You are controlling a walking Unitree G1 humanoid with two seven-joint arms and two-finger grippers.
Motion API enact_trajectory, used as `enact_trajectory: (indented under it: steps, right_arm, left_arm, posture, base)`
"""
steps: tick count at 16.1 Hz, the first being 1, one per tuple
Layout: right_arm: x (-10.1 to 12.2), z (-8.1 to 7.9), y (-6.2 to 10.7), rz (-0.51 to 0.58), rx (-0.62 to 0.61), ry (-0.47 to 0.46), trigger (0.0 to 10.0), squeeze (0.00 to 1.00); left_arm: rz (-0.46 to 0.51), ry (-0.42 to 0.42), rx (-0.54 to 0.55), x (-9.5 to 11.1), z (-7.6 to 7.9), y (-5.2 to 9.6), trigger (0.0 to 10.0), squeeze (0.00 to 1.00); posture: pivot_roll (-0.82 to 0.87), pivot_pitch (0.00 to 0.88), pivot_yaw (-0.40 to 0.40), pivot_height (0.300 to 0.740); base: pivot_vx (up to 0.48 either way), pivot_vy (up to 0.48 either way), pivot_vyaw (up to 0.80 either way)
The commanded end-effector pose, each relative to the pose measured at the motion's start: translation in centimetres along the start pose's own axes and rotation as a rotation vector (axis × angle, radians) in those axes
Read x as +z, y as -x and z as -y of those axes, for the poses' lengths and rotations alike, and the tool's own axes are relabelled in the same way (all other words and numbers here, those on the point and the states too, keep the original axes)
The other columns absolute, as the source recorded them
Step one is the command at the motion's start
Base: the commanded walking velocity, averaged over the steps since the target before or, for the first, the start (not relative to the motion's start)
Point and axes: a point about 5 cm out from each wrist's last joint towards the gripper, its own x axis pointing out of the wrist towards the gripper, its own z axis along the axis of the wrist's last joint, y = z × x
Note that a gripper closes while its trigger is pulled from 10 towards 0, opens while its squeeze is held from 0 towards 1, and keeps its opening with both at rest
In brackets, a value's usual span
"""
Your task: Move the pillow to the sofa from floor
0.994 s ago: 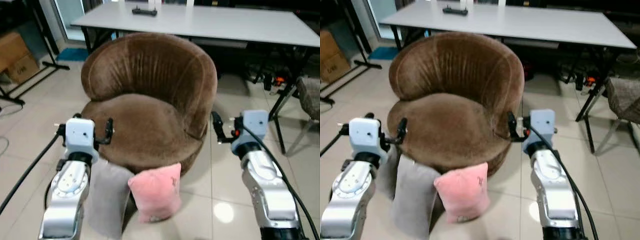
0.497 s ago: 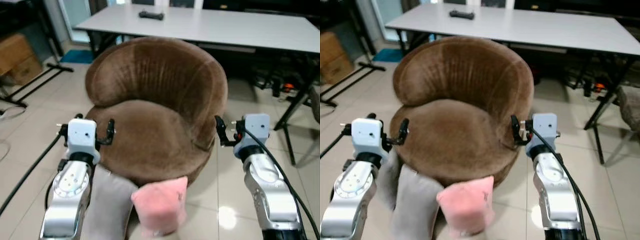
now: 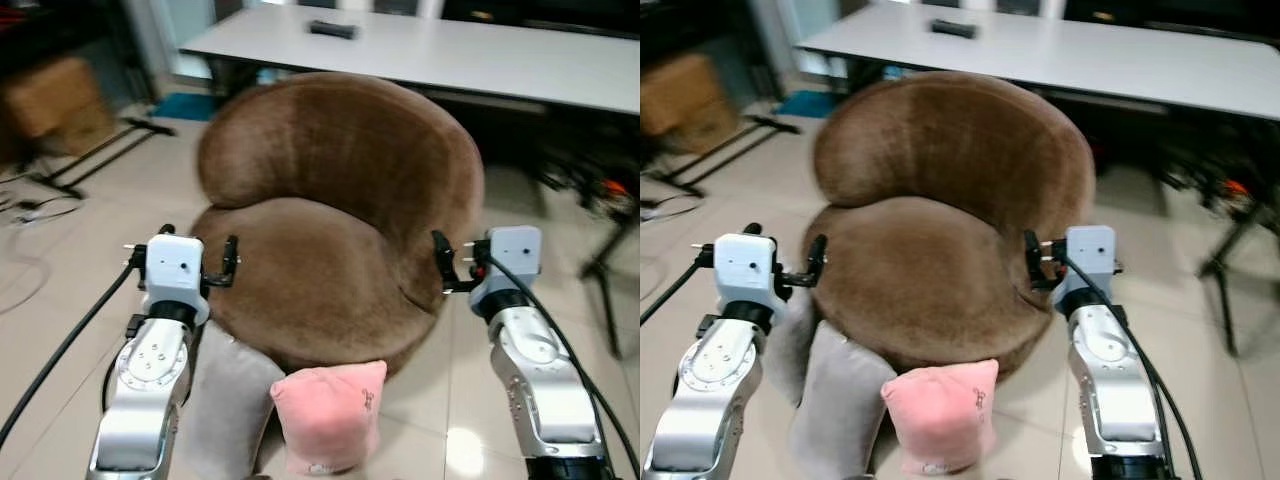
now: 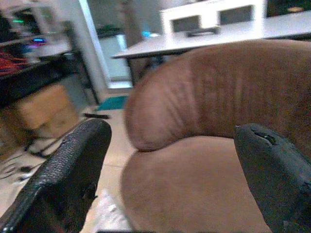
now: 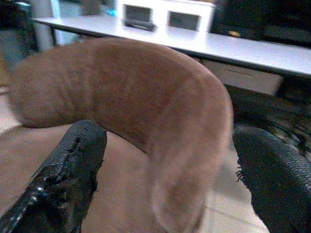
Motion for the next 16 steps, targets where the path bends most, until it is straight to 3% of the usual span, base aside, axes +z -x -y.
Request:
enact_trajectory:
  steps: [1, 3, 7, 16]
  right_arm:
    - [0.64, 0.4, -0.21, 0.028, -0.009, 0.019, 10.0, 0.0]
    - [0.65, 0.37, -0.27, 0.027, -0.004, 0.024, 10.0, 0.0]
    - [0.56, 0.3, -0.24, 0.023, -0.004, -0.001, 10.0, 0.0]
    - [0.26, 0.36, -0.1, 0.007, -0.005, -0.051, 10.0, 0.0]
  left_arm:
    - [0.008, -0.003, -0.004, 0.23, 0.29, 0.04, 10.0, 0.0]
    - [0.008, -0.004, -0.003, 0.23, 0.27, 0.06, 10.0, 0.0]
    - [0.009, -0.006, -0.001, 0.24, 0.29, 0.06, 10.0, 0.0]
    - [0.026, 0.017, -0.008, 0.3, 0.36, 0.09, 10.0, 0.0]
  posture:
    - [-0.02, 0.0, 0.021, 0.74]
    - [-0.02, 0.0, 0.02, 0.74]
    - [-0.02, 0.0, 0.019, 0.74]
    - [-0.02, 0.0, 0.016, 0.74]
  base:
    - [0.0, -0.48, 0.8]
    - [0.0, -0.48, 0.67]
    - [0.0, -0.48, 0.0]
    - [0.0, 0.0, 0.0]
